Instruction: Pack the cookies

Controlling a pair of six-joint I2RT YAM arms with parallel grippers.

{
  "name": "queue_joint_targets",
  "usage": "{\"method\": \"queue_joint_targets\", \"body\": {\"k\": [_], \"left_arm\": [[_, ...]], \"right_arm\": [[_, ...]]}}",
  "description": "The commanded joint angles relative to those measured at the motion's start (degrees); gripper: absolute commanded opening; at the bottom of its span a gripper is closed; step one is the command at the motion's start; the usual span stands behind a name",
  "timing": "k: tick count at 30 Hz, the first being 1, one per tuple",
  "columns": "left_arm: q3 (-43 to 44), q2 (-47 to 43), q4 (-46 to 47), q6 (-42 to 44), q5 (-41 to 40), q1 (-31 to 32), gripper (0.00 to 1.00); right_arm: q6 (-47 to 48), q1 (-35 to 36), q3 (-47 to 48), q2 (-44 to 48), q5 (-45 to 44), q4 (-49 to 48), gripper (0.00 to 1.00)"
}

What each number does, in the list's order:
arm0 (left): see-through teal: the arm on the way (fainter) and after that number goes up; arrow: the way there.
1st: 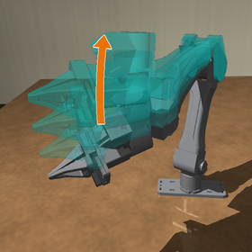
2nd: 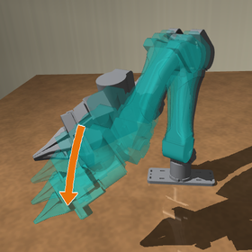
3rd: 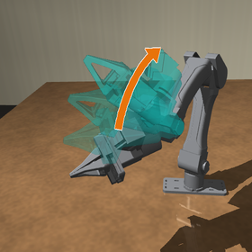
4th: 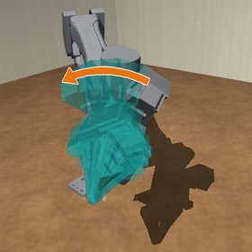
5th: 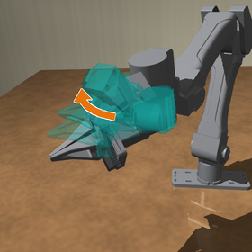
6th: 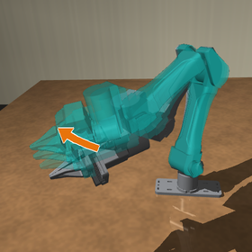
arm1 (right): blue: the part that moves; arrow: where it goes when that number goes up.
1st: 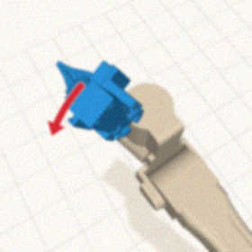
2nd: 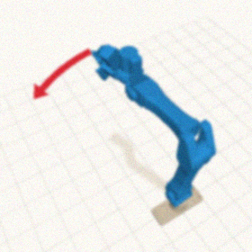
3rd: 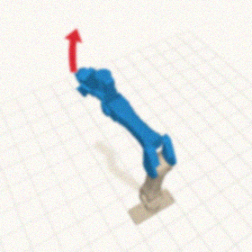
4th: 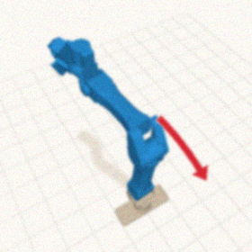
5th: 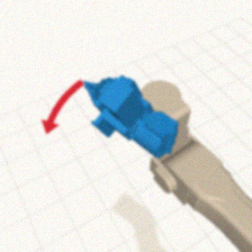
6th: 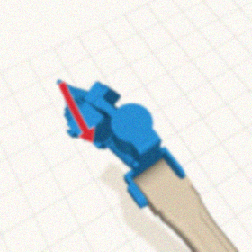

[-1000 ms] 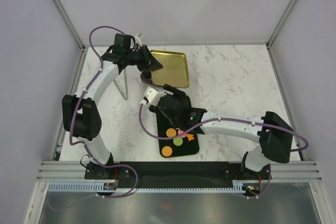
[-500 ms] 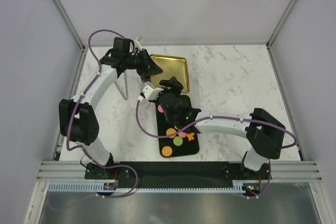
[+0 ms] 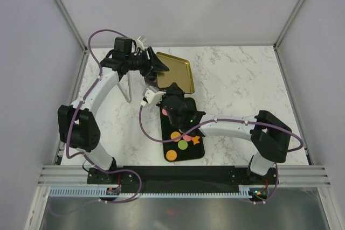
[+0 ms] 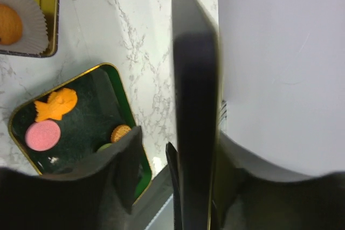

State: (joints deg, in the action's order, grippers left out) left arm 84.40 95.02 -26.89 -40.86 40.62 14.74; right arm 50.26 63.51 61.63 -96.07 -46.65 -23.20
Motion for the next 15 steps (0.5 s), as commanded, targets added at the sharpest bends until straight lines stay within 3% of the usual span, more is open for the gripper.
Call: {"method": "queue_joint_targets", "body": {"k": [1,5,15], "left_arm": [[1.1,-2.8,1.6,2.9,1.7,-0.2,0.63],[2.5,-3.4,3.9,2.7,-3.3,-1.0,0.80],[10.1,-1.2,7.0,0.5,-11.5,-8.6,0.84]], "right_arm": [[-2.1,-1.4,2.7,2.1,-2.7,-3.4,0.00],[-5.0,-1.4,3.9,4.3,-1.6,1.7,0.00],[-18.1,-1.5,11.2,6.2,3.0,27.2,0.00]]}}
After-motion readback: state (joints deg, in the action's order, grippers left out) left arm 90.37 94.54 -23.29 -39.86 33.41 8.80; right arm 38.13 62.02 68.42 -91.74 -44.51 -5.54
